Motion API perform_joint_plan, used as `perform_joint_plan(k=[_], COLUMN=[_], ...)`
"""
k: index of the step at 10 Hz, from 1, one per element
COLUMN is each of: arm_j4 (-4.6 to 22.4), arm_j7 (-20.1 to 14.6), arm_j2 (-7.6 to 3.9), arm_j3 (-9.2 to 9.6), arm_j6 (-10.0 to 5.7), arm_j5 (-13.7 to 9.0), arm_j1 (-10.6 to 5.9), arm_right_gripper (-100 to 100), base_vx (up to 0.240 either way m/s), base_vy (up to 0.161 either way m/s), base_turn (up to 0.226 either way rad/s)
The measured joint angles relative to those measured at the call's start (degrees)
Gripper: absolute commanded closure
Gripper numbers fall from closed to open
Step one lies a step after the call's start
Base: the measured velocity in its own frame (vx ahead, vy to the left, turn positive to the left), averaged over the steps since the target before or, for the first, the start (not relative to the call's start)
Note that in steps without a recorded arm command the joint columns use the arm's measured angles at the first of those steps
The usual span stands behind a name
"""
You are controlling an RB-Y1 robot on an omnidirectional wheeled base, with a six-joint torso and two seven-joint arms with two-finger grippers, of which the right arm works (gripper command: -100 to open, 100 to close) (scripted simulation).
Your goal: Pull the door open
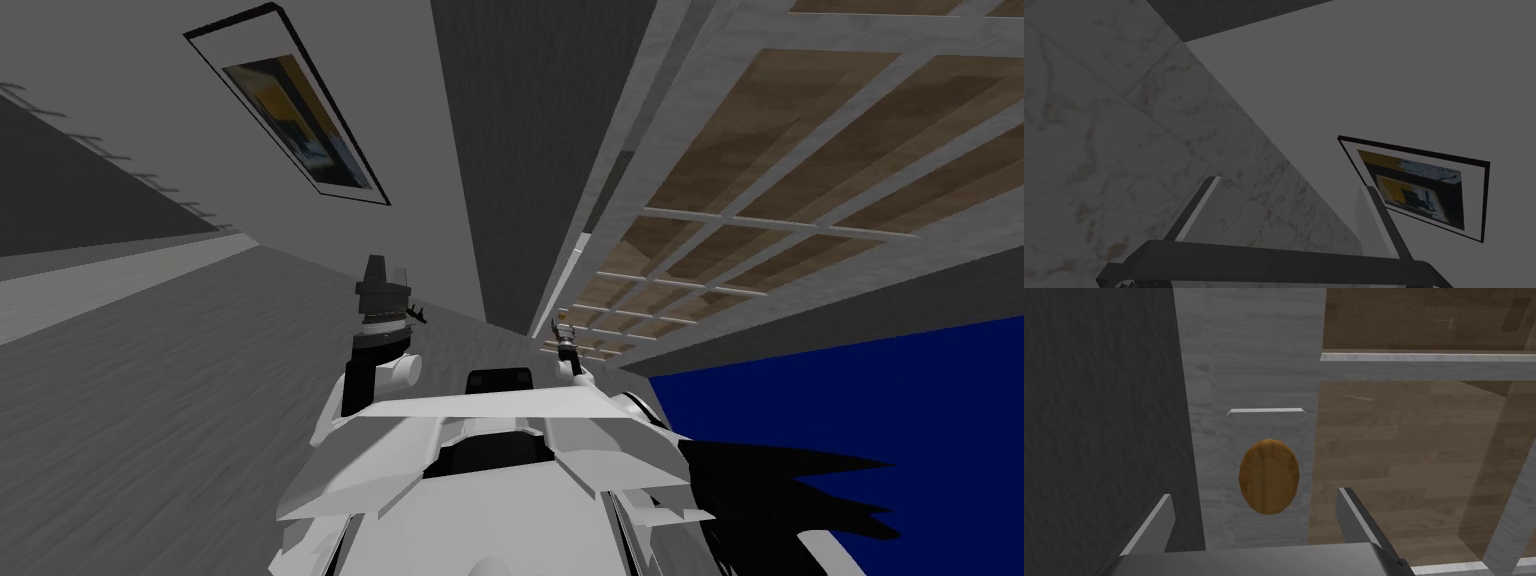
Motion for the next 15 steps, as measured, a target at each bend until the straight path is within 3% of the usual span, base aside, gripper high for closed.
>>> perform_joint_plan(k=[1, 3, 4, 10, 15], arm_j4=[-2.3, -0.1, -0.1, -0.1, -1.3], arm_j7=[0.0, -1.3, -1.5, -1.4, -5.0], arm_j2=[-1.03, -1.83, -1.86, -1.92, -4.39], arm_j3=[-0.47, -0.7, -0.71, -0.77, 2.49], arm_j6=[0.81, -0.19, -0.41, -0.13, -1.31], arm_j5=[-0.4, -0.6, -0.6, -0.6, 0.9], arm_j1=[1.85, 1.25, 1.26, 1.28, 2.97], arm_right_gripper=[-100, -100, 100, 100, 100], base_vx=[0.157, 0.126, -0.019, -0.033, -0.208], base_vy=[-0.004, -0.022, 0.006, -0.008, -0.033], base_turn=[0.101, 0.046, -0.011, 0.015, 0.108])
